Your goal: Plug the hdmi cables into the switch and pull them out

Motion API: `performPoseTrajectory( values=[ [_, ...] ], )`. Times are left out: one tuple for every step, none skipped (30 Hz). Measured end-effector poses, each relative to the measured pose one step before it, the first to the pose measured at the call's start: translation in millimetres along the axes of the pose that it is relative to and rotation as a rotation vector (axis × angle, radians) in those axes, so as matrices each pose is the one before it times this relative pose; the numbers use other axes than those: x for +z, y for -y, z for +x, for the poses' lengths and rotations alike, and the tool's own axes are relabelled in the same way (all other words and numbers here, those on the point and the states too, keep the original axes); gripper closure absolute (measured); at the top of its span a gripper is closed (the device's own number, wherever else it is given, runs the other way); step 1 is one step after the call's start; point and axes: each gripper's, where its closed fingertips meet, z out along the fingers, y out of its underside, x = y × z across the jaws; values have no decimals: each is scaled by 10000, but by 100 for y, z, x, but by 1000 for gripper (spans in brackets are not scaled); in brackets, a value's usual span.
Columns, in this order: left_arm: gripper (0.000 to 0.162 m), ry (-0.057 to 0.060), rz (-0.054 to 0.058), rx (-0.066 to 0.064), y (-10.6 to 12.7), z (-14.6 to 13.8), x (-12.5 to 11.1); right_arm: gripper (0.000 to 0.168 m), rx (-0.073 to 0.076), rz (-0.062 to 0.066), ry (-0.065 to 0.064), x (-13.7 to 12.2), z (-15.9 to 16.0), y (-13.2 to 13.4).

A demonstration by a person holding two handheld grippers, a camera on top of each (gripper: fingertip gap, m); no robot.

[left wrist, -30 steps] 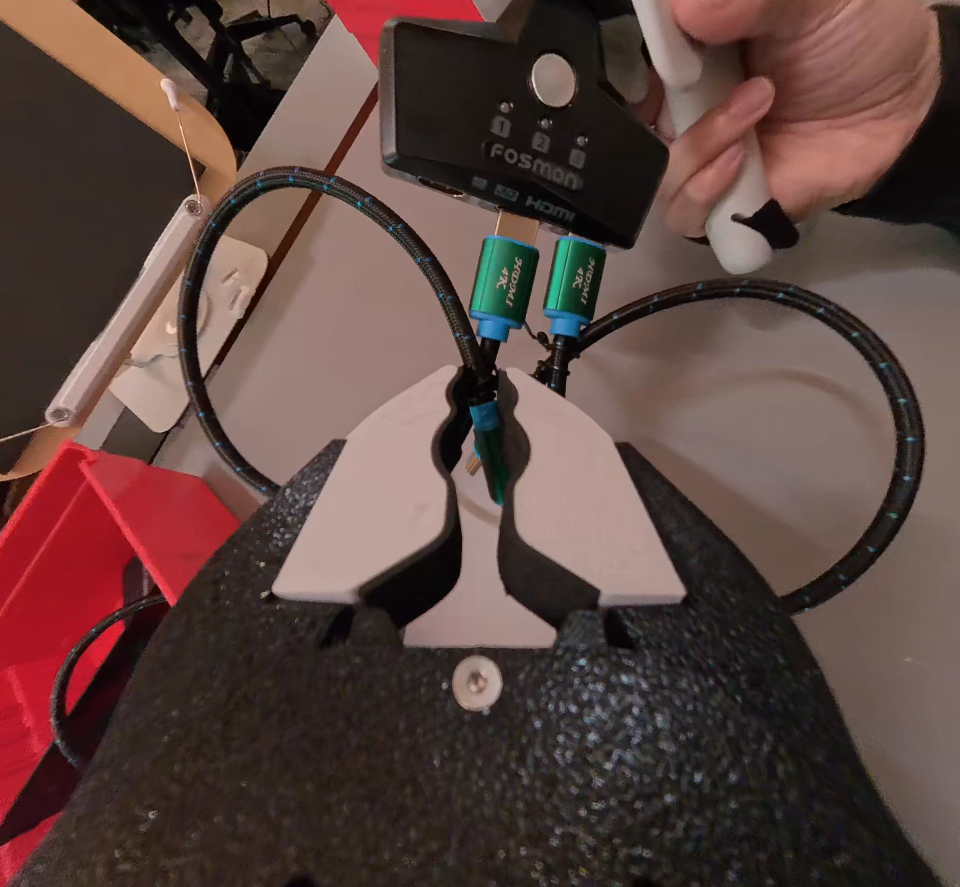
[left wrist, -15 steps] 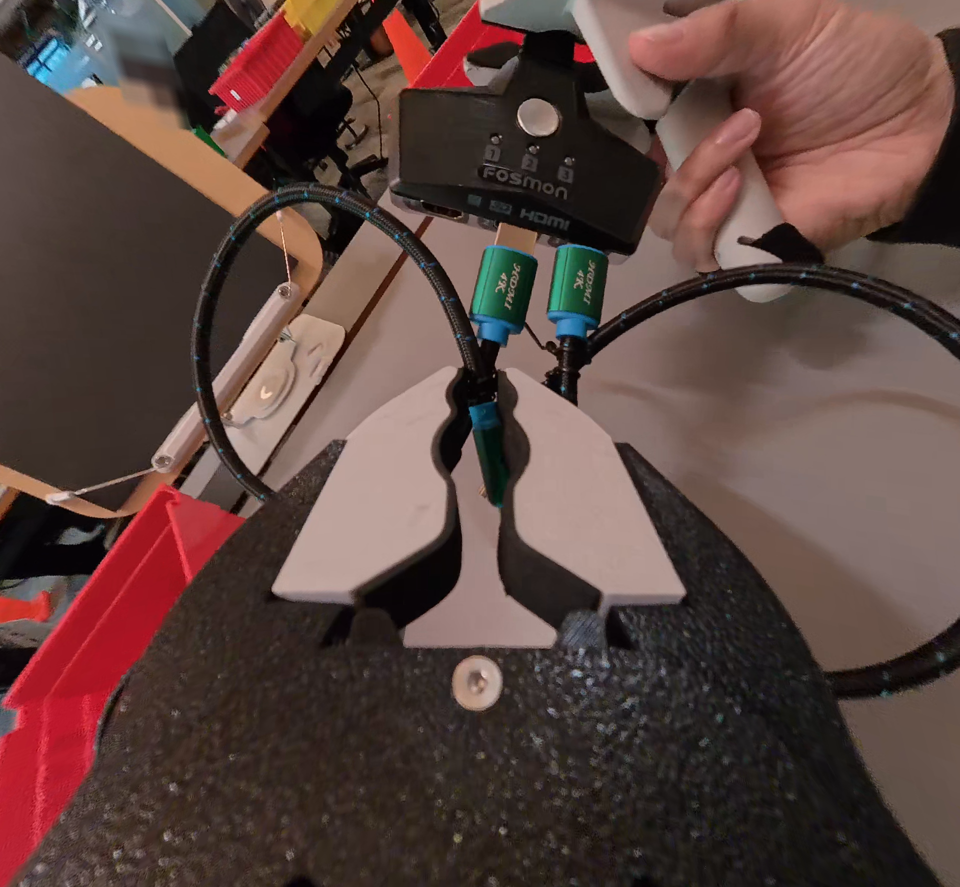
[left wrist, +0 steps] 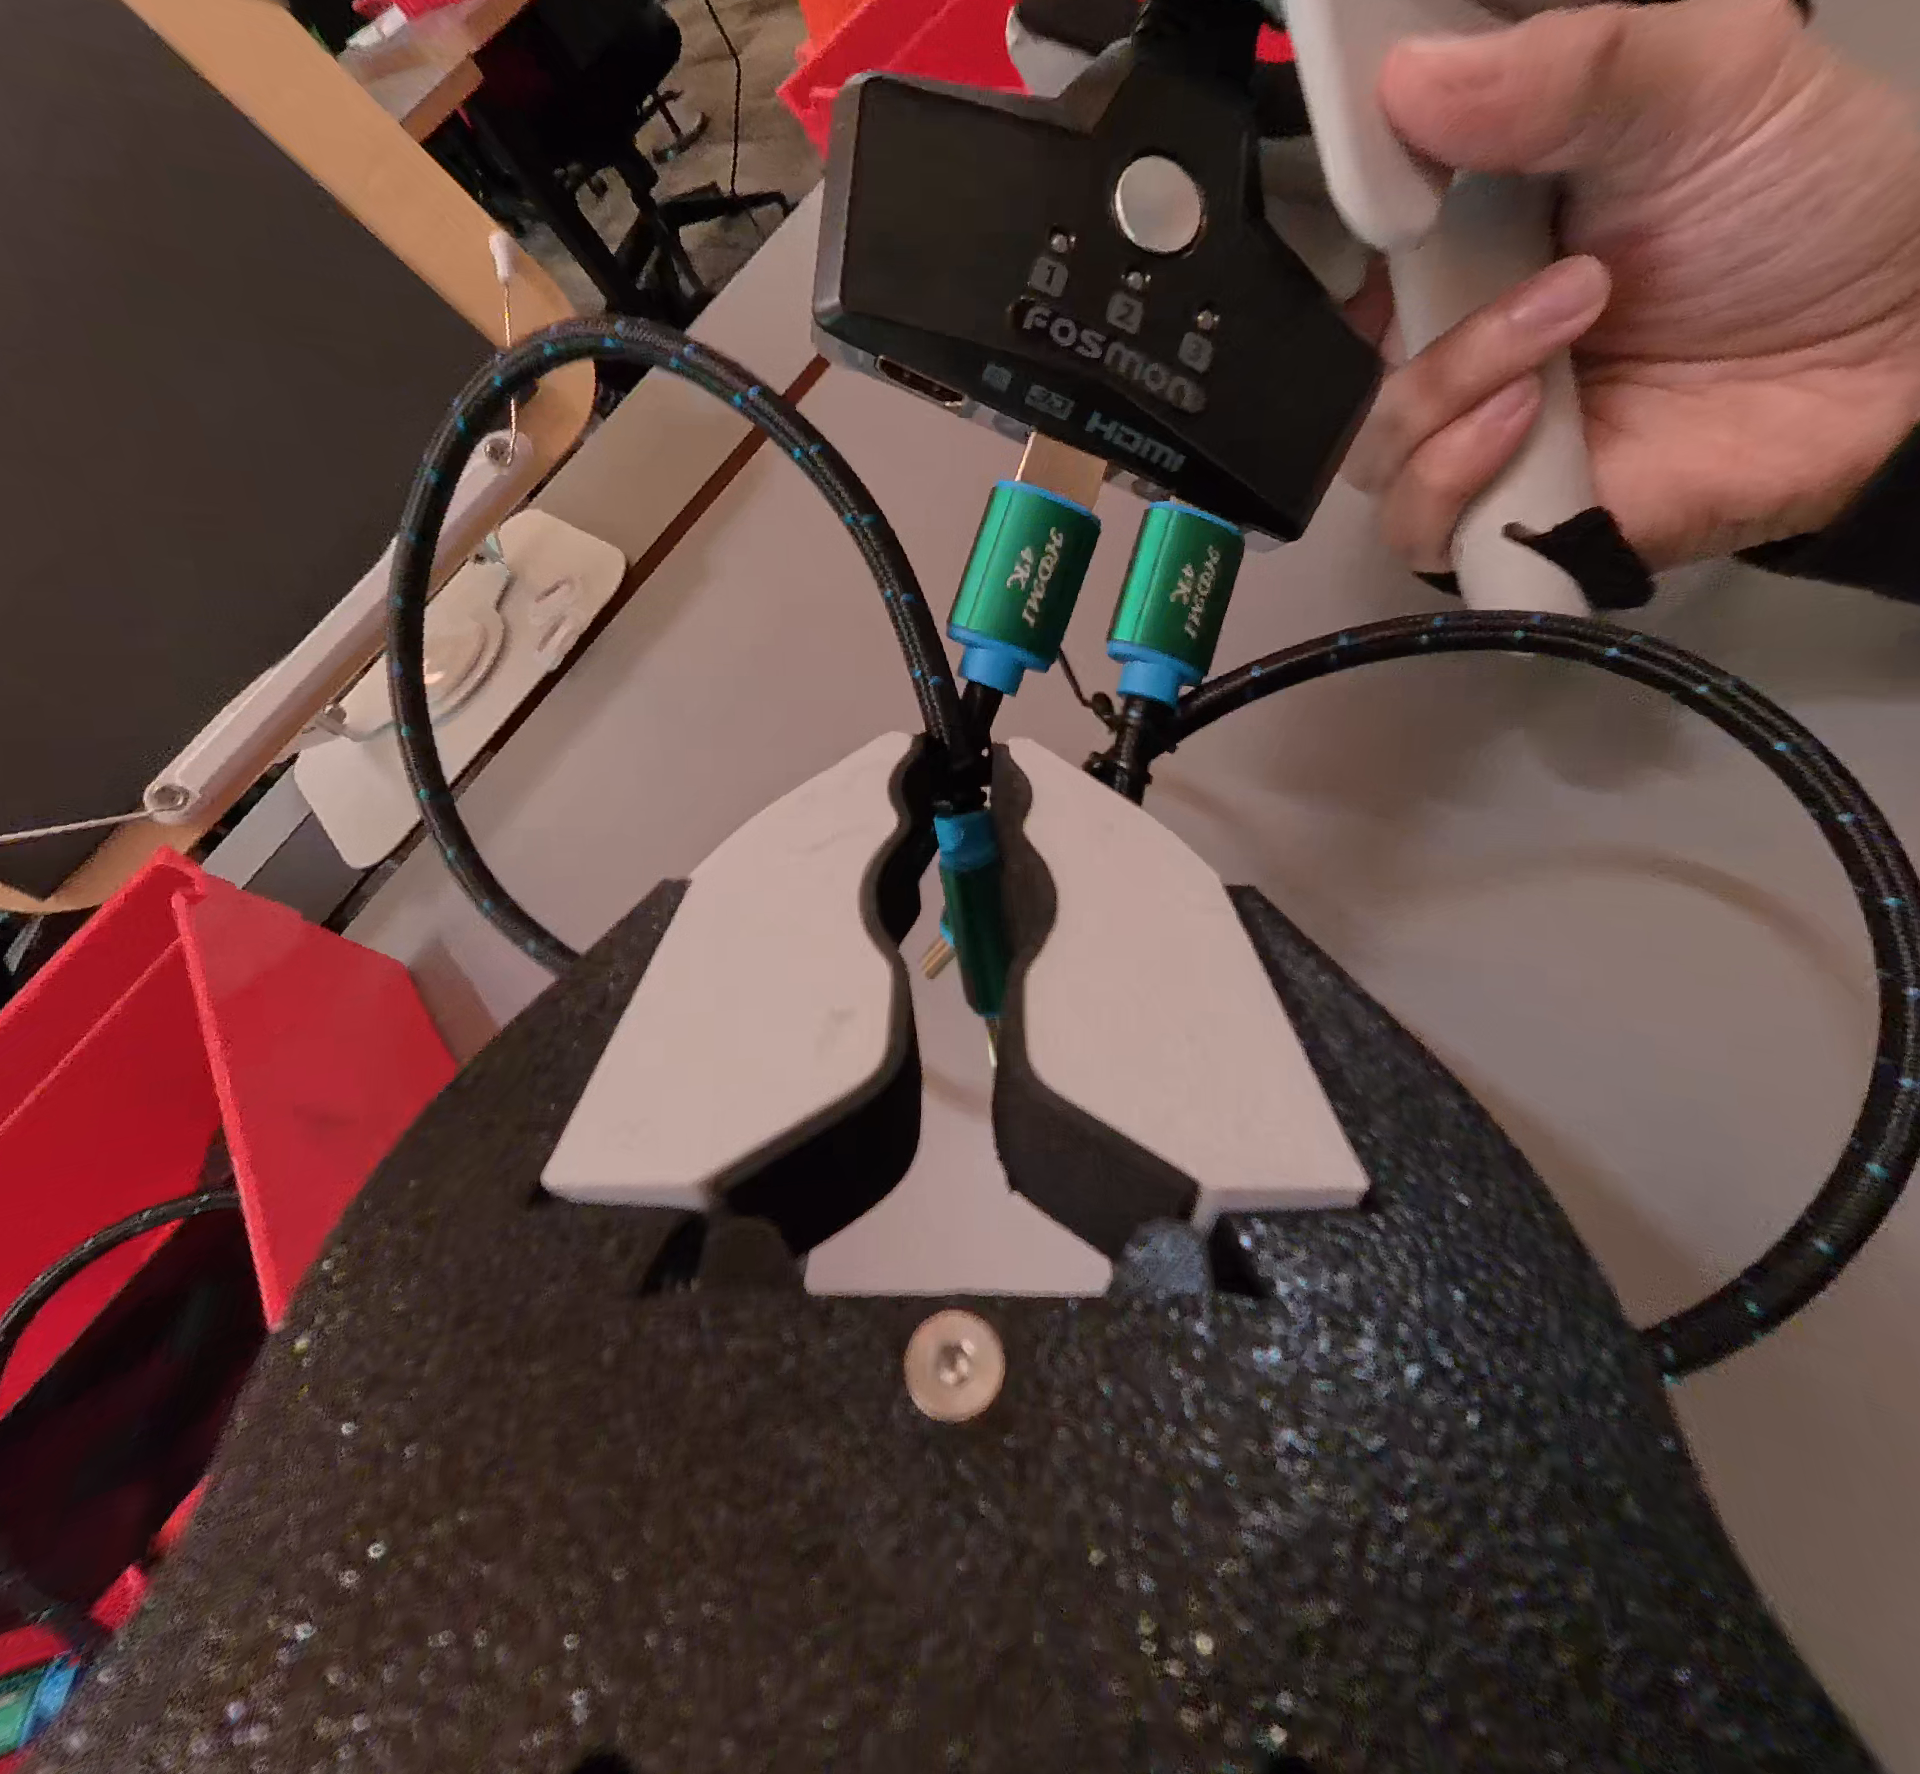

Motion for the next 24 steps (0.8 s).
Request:
performPoseTrajectory(
  values=[
    [152,-99,158,69,273,231,-80,154,-27,73,38,-75,-95,244],
    [152,-84,132,191,180,241,-18,154,59,48,118,-50,-166,184],
    [152,35,96,216,75,86,27,154,-23,16,-28,-56,27,69],
    [152,135,4,135,-56,-143,12,154,-24,-69,-7,-3,30,-134],
    [152,126,42,-49,-12,-246,-27,154,36,-24,54,22,-22,-129],
    [152,-12,150,-244,127,-164,-55,154,39,75,-44,34,69,43],
    [152,-215,196,-341,184,72,-51,154,-33,37,-86,37,82,50],
    [152,-252,231,-281,202,180,-54,154,34,49,40,-28,-77,115],
    [152,-180,215,-144,170,162,-64,154,58,53,96,-41,-125,110],
    [152,-36,92,-25,80,20,-49,154,-60,-10,-44,-15,36,-23],
    [152,11,8,126,32,-12,-55,154,-39,-2,-30,5,38,-56],
    [152,-2,88,141,157,10,-81,154,94,52,72,-1,-49,2],
    [152,-44,151,79,227,33,-86,154,93,73,18,-19,32,74],
    [152,-121,186,32,266,95,-71,154,13,55,-68,-34,98,102],
    [152,-134,190,-36,275,89,-51,154,52,52,-2,-81,55,83],
    [153,-61,202,-30,267,34,-41,154,185,95,-18,-100,139,37],
    [153,-38,135,20,158,69,-2,154,88,63,-122,-99,282,-70],
    [153,58,-8,77,-31,-24,48,154,23,77,-37,-89,191,-71],
    [153,96,-59,28,-117,-59,78,154,210,108,74,-86,98,-60],
    [153,-32,-88,-83,-214,44,119,154,195,97,14,-73,156,-30],
    [153,-129,23,-221,-162,79,51,154,-23,-12,-76,-48,174,-61],
    [154,-141,165,-337,-46,72,-24,154,-43,-52,-17,6,33,-107],
    [154,-156,187,-390,24,124,-47,154,0,9,42,27,-97,-56],
    [154,-128,101,-301,-10,128,10,154,-68,29,-7,41,-53,-10]
  ],
)
